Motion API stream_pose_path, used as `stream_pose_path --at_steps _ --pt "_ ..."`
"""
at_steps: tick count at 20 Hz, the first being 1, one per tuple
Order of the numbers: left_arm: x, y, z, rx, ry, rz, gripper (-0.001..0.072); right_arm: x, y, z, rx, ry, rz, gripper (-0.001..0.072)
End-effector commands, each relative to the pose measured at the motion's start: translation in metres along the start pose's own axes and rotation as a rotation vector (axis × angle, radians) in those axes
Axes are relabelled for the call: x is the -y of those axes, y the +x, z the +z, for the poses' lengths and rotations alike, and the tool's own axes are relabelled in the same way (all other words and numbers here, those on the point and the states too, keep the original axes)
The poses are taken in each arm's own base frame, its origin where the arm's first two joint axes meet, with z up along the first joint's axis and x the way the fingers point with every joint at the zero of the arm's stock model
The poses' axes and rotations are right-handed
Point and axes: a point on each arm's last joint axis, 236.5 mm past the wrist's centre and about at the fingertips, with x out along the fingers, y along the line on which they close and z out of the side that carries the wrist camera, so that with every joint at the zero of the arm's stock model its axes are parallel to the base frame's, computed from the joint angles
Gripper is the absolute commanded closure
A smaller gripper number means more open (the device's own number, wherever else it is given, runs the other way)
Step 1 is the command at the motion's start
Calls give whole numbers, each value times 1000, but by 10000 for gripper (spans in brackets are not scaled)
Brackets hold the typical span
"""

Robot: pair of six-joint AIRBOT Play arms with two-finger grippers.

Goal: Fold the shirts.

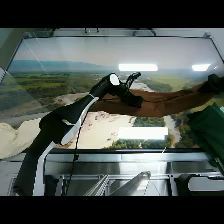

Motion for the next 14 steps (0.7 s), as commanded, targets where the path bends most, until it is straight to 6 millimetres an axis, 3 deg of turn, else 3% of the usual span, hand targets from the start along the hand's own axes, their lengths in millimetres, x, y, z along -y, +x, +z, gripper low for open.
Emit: stream_pose_path --at_steps 1,4,6,8,10,12,14 --pt "19 20 21 104 12 18 684 -30 -24 8 81 -81 64 700" --pt "12 24 8 56 -6 12 677 -86 -36 11 117 -124 236 699" --pt "27 -8 13 46 -36 -72 674 -134 -30 10 103 -185 343 700" --pt "53 -86 36 110 19 -181 677 -185 -6 11 87 -256 378 699" --pt "60 -183 54 211 62 -177 677 -249 31 9 83 -354 409 699" --pt "65 -280 44 267 106 -145 676 -308 75 0 73 -401 449 699" --pt "63 -357 22 330 108 -90 676 -357 123 -5 90 -418 487 700"
